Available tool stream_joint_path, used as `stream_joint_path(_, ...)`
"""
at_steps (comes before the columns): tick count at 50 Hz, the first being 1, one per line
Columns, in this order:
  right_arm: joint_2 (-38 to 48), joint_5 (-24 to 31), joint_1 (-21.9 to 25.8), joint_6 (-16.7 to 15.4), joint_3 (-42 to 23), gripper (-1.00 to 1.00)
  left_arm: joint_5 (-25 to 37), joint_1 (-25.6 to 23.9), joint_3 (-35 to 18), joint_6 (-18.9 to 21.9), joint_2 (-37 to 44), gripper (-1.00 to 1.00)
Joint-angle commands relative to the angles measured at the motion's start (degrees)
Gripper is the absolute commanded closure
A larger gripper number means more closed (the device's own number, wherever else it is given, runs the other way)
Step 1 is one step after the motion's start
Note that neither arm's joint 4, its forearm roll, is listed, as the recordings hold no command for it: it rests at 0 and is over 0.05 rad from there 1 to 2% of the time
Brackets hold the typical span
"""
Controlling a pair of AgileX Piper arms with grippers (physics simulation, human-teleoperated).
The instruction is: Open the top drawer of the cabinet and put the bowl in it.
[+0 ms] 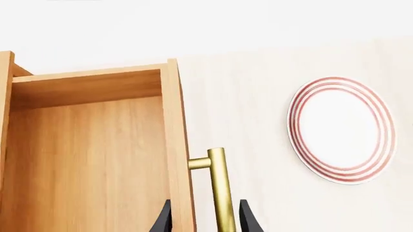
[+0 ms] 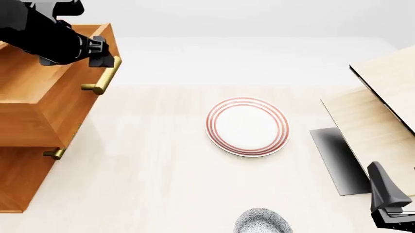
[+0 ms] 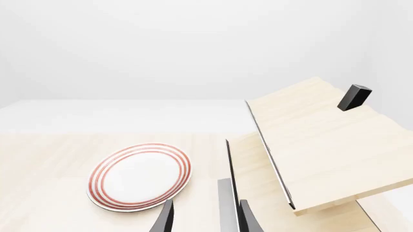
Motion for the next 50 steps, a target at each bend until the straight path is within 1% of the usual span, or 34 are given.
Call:
stream_joint_path(1,-0.08,0.01,0.02,-0.02,0.05,-1.0,0.29,-1.65,-1.07,0.64,0.49,-1.0)
stream_joint_path(7,-0.07,0.02,0.0,0.02,0.06,-1.0,0.08,-2.98,-1.66,0.95,1.21,-1.0)
stream_joint_path(8,-0.08,0.01,0.0,-0.02,0.05,-1.0,-0.03,-3.71,-1.91,0.37,1.39,-1.0)
stream_joint_path(9,-0.08,0.01,0.0,-0.01,0.05,-1.0,-0.13,-4.58,-2.08,0.83,1.86,-1.0)
stream_joint_path(14,-0.07,0.01,0.01,-0.02,0.05,-1.0,-0.24,-5.7,-2.43,0.25,2.49,-1.0)
stream_joint_path(15,-0.08,0.01,0.01,0.02,0.06,-1.0,-0.2,-5.98,-2.58,0.67,2.6,-1.0)
stream_joint_path(22,-0.07,0.02,0.0,0.0,0.06,-1.0,-0.12,-6.92,-2.86,0.98,2.75,-1.0)
stream_joint_path(31,-0.07,0.02,0.01,0.01,0.06,-1.0,-0.13,-9.42,-3.55,0.74,3.41,-1.0)
stream_joint_path(34,-0.08,0.01,0.01,0.0,0.06,-1.0,-0.29,-9.21,-3.19,1.09,3.41,-1.0)
stream_joint_path(35,-0.08,0.01,0.0,-0.02,0.05,-1.0,-0.42,-11.28,-3.74,-0.21,3.75,-1.0)
stream_joint_path(37,-0.08,0.01,0.0,-0.02,0.05,-1.0,-0.36,-10.79,-3.59,0.85,3.63,-1.0)
stream_joint_path(38,-0.07,0.02,0.0,-0.02,0.05,-1.0,-0.37,-11.48,-3.88,0.44,3.73,-1.0)
stream_joint_path(39,-0.07,0.01,0.01,-0.02,0.05,-1.0,-0.24,-10.82,-3.7,0.99,3.67,-1.0)
stream_joint_path(45,-0.02,-0.04,-0.24,-0.06,0.03,-1.0,-0.26,-11.89,-3.97,0.94,3.82,-1.0)
stream_joint_path(48,0.0,-0.06,-0.23,-0.06,0.03,-1.0,-0.07,-10.8,-4.22,0.34,3.21,-1.0)
stream_joint_path(50,0.01,-0.04,-0.24,-0.02,0.02,-1.0,0.3,-10.95,-4.6,0.59,3.11,-1.0)
